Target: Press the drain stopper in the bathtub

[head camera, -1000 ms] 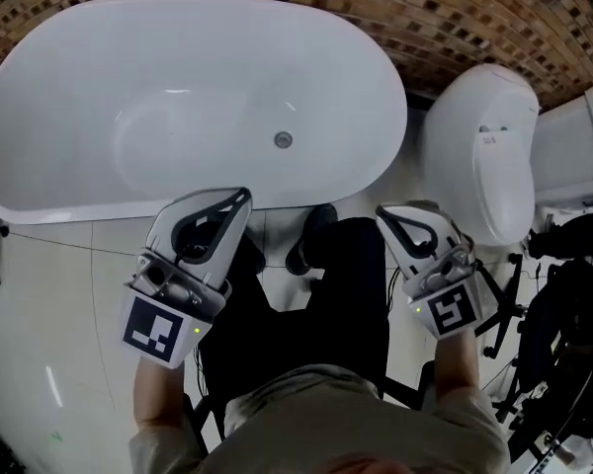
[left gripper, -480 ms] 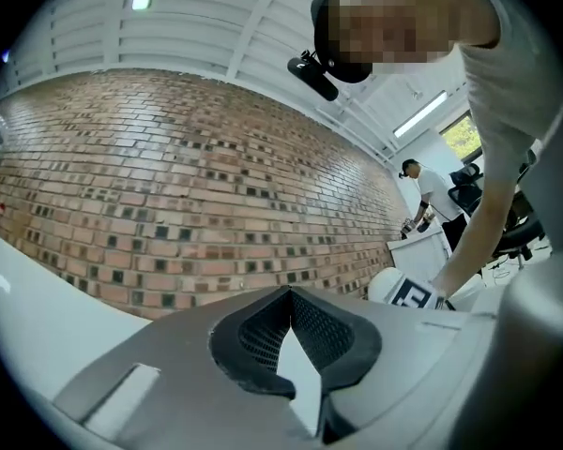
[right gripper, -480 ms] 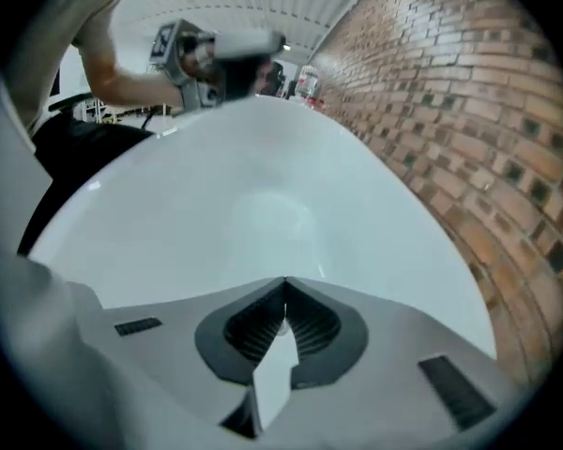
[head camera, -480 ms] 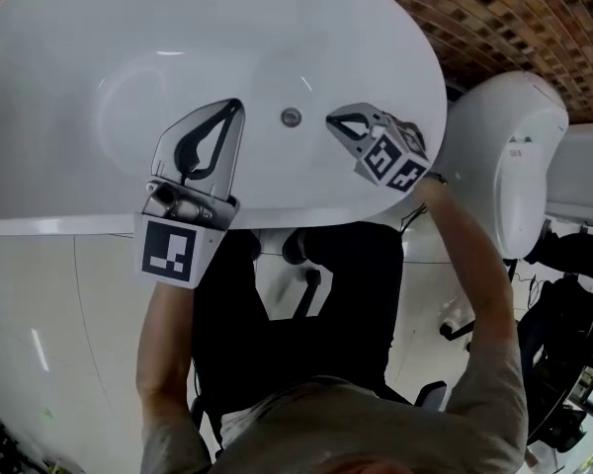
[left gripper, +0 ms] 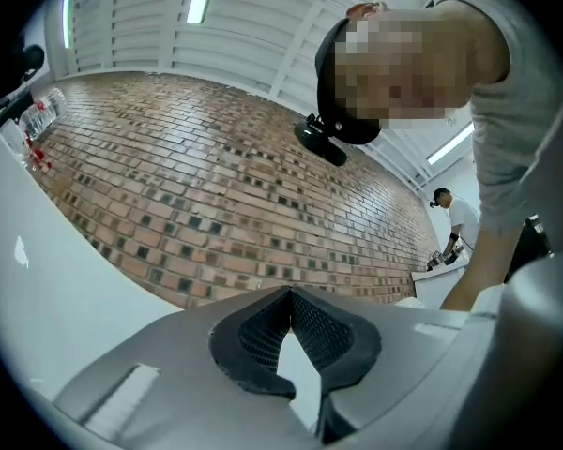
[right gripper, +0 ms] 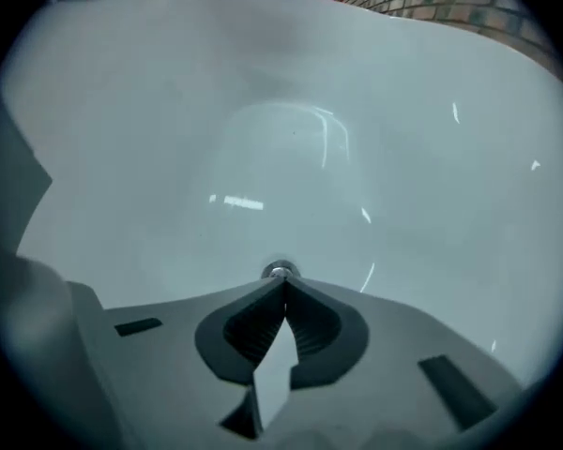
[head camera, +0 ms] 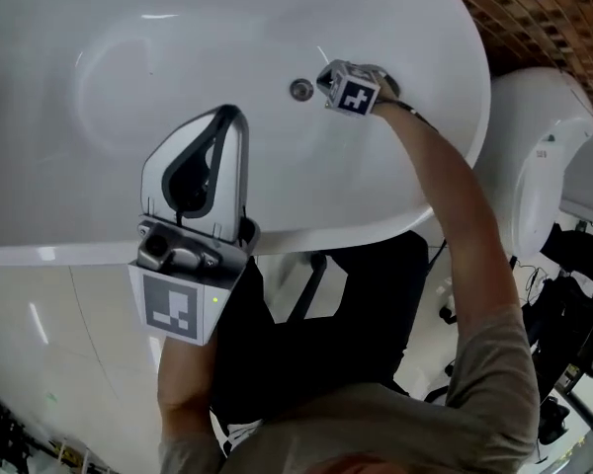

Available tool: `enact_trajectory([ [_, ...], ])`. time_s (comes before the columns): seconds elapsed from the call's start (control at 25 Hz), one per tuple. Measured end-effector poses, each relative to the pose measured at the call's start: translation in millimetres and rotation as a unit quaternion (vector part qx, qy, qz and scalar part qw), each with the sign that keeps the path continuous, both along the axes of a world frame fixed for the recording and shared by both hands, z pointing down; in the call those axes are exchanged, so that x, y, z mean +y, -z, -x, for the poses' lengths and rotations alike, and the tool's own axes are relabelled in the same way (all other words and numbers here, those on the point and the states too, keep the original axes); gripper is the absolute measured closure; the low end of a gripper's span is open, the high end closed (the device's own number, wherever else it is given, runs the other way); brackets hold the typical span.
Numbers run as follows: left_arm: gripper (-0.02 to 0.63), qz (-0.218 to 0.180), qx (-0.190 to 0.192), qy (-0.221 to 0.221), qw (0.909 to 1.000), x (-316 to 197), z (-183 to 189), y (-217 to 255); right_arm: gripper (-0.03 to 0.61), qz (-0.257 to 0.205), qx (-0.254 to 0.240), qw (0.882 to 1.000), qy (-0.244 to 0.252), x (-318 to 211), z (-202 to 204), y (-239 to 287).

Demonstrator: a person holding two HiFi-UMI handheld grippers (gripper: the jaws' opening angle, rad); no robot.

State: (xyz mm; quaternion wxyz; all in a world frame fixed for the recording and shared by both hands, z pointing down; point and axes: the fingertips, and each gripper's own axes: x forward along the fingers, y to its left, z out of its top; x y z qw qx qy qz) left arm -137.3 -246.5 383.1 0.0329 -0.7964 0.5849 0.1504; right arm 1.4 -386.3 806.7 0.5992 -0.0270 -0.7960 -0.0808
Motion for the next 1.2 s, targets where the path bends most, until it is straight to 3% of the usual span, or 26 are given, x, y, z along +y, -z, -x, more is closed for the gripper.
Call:
enact_trajectory([
  [0.28,0.612,0.014,-0.040,0.001,0.9991,-1,-11,-7,0.577,0.002,0.065,0.995,0.071,29,1,-95],
  [0.64,0.612,0.032,-0.037,0.009,0.9988,-2,-11,-11,0.575,-0.033,0.061,0.997,-0.019,7,-1,-136],
  [0.76,0.612,0.030,-0.034,0.009,0.9990,-3,-9,-11,0.574,-0.058,0.060,0.996,-0.010,6,3,-139],
  [0.88,0.612,0.028,-0.040,0.013,0.9987,-4,-10,-12,0.574,-0.030,0.080,0.996,0.009,8,0,-142],
  [0.96,0.612,0.026,-0.058,0.014,0.9979,-5,-11,-15,0.575,-0.002,0.092,0.996,-0.009,0,0,-129],
  [1.04,0.612,0.024,-0.077,0.015,0.9966,-5,-9,-21,0.575,-0.017,0.073,0.997,-0.018,-16,15,-90],
  [1.12,0.612,0.023,-0.087,0.019,0.9958,-7,-4,-27,0.577,-0.031,-0.003,0.998,-0.061,-33,40,-24],
  [1.2,0.612,0.026,-0.089,0.022,0.9955,-7,0,-32,0.577,-0.035,-0.100,0.987,-0.124,-42,54,59],
])
